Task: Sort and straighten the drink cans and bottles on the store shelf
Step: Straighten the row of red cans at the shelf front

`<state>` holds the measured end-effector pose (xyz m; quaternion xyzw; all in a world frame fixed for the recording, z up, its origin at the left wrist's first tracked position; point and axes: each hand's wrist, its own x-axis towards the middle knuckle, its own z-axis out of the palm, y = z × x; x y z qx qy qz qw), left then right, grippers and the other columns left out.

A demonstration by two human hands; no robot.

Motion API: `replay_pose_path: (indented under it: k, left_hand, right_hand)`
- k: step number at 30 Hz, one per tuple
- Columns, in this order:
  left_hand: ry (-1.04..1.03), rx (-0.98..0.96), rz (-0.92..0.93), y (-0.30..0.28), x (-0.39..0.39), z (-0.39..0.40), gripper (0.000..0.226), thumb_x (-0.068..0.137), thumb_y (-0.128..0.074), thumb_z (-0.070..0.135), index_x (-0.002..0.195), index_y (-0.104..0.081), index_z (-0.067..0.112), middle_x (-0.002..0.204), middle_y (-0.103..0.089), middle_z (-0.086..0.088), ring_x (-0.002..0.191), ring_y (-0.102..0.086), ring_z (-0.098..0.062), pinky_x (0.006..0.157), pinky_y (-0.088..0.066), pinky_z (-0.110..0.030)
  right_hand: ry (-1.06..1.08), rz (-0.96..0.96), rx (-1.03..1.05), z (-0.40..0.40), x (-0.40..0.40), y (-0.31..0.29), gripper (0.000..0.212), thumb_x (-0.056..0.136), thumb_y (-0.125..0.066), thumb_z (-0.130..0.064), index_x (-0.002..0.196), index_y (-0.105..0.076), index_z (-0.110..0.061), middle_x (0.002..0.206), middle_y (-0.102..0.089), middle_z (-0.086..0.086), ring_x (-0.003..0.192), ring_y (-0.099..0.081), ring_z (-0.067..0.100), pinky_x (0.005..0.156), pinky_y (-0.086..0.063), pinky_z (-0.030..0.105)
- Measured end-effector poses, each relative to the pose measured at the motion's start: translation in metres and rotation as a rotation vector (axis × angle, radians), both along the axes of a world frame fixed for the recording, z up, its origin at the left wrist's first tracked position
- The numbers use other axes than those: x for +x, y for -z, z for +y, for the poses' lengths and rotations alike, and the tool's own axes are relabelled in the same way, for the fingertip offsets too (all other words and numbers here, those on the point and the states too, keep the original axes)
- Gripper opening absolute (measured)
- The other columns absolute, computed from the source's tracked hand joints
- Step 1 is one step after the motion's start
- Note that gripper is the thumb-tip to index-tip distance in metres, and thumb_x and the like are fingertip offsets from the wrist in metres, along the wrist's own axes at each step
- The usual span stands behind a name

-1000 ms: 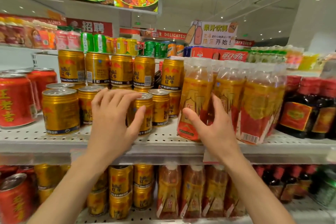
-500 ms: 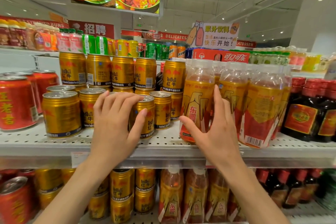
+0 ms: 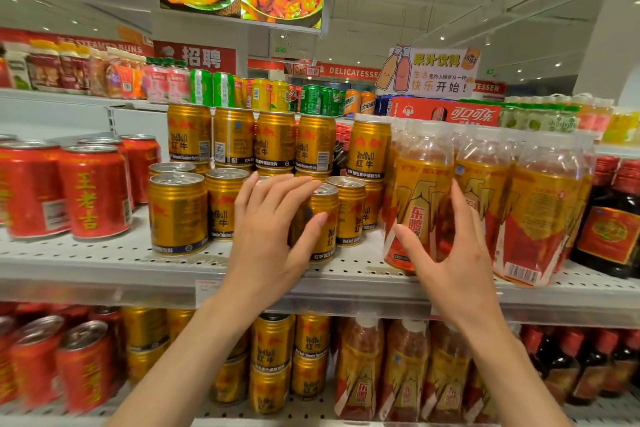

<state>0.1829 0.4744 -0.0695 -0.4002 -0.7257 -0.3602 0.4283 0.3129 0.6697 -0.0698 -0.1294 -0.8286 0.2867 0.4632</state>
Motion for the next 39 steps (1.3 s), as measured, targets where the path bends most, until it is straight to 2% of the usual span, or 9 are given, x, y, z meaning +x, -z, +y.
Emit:
replay_pose_path:
  k: [5, 8, 11, 14, 17, 21, 25, 30, 39]
  left_hand:
    - [0.177, 0.084, -0.123, 0.009, -0.001, -0.036, 0.041, 0.095, -0.063, 0.026, 0.133, -0.061, 0.013, 0.141, -0.056, 0.004, 0.140, -0.042, -0.012, 0.118, -0.032, -0.032]
    - [0.226, 0.100, -0.217, 0.015, 0.002, -0.062, 0.041, 0.094, -0.064, 0.027, 0.134, -0.060, 0.017, 0.140, -0.055, 0.007, 0.136, -0.046, -0.010, 0.114, -0.036, -0.024]
    - [0.304, 0.160, -0.399, 0.024, 0.009, -0.087, 0.034, 0.096, -0.066, 0.027, 0.130, -0.060, 0.026, 0.128, -0.060, 0.015, 0.124, -0.056, -0.007, 0.102, -0.048, -0.025]
    - [0.367, 0.224, -0.538, 0.039, 0.021, -0.111, 0.030, 0.095, -0.067, 0.029, 0.124, -0.062, 0.029, 0.117, -0.067, 0.016, 0.113, -0.064, -0.008, 0.091, -0.052, -0.021]
    - [0.388, 0.281, -0.657, 0.060, 0.035, -0.132, 0.026, 0.094, -0.068, 0.027, 0.119, -0.064, 0.031, 0.108, -0.072, 0.015, 0.105, -0.067, -0.005, 0.085, -0.050, -0.012]
    - [0.321, 0.333, -0.848, 0.096, 0.038, -0.155, 0.025, 0.088, -0.067, 0.030, 0.112, -0.067, 0.035, 0.101, -0.075, 0.007, 0.100, -0.069, -0.010, 0.092, -0.054, -0.032]
    - [0.241, 0.331, -0.959, 0.118, 0.037, -0.171, 0.021, 0.088, -0.067, 0.034, 0.107, -0.067, 0.043, 0.098, -0.073, 0.004, 0.096, -0.068, -0.016, 0.093, -0.055, -0.047]
    - [0.184, 0.280, -0.996, 0.125, 0.037, -0.188, 0.020, 0.091, -0.066, 0.033, 0.107, -0.067, 0.044, 0.098, -0.073, 0.005, 0.096, -0.070, -0.017, 0.094, -0.055, -0.046]
    - [0.207, 0.278, -1.045, 0.130, 0.012, -0.220, 0.020, 0.091, -0.067, 0.028, 0.109, -0.069, 0.036, 0.098, -0.074, 0.006, 0.096, -0.070, -0.014, 0.093, -0.056, -0.042]
  right_hand:
    - [0.079, 0.102, -0.018, -0.021, 0.011, 0.007, 0.068, 0.091, -0.067, -0.041, 0.150, -0.039, -0.023, 0.144, -0.042, -0.008, 0.136, -0.041, 0.010, 0.112, -0.037, 0.035]
    - [0.074, 0.160, -0.076, -0.043, 0.017, 0.014, 0.049, 0.093, -0.066, -0.034, 0.139, -0.051, -0.025, 0.136, -0.045, -0.014, 0.126, -0.051, 0.012, 0.107, -0.046, 0.036]
    - [0.081, 0.196, -0.151, -0.074, 0.021, 0.026, 0.038, 0.094, -0.065, -0.033, 0.130, -0.057, -0.030, 0.131, -0.052, -0.015, 0.117, -0.056, 0.006, 0.097, -0.048, 0.026]
    - [0.009, 0.183, -0.288, -0.107, 0.021, 0.045, 0.026, 0.092, -0.067, -0.030, 0.117, -0.062, -0.033, 0.107, -0.066, -0.015, 0.099, -0.063, -0.005, 0.079, -0.046, 0.005]
    - [-0.129, 0.029, -0.445, -0.134, 0.015, 0.071, 0.017, 0.091, -0.070, -0.025, 0.106, -0.066, -0.034, 0.089, -0.073, -0.008, 0.086, -0.070, 0.009, 0.072, -0.054, 0.015]
    - [-0.252, -0.163, -0.540, -0.154, 0.006, 0.097, 0.009, 0.093, -0.067, -0.026, 0.102, -0.069, -0.029, 0.081, -0.075, -0.002, 0.079, -0.068, 0.021, 0.072, -0.058, 0.040]
    - [-0.320, -0.191, -0.599, -0.159, 0.001, 0.110, 0.008, 0.094, -0.066, -0.022, 0.101, -0.069, -0.026, 0.078, -0.074, 0.000, 0.079, -0.066, 0.027, 0.070, -0.055, 0.038]
    - [-0.351, -0.215, -0.616, -0.163, -0.006, 0.125, 0.010, 0.094, -0.066, -0.019, 0.101, -0.070, -0.024, 0.081, -0.075, -0.001, 0.077, -0.070, 0.014, 0.074, -0.058, 0.032]
    - [-0.299, -0.235, -0.601, -0.194, -0.018, 0.123, 0.010, 0.094, -0.066, -0.019, 0.097, -0.072, -0.027, 0.083, -0.075, -0.002, 0.080, -0.070, 0.017, 0.081, -0.060, 0.041]
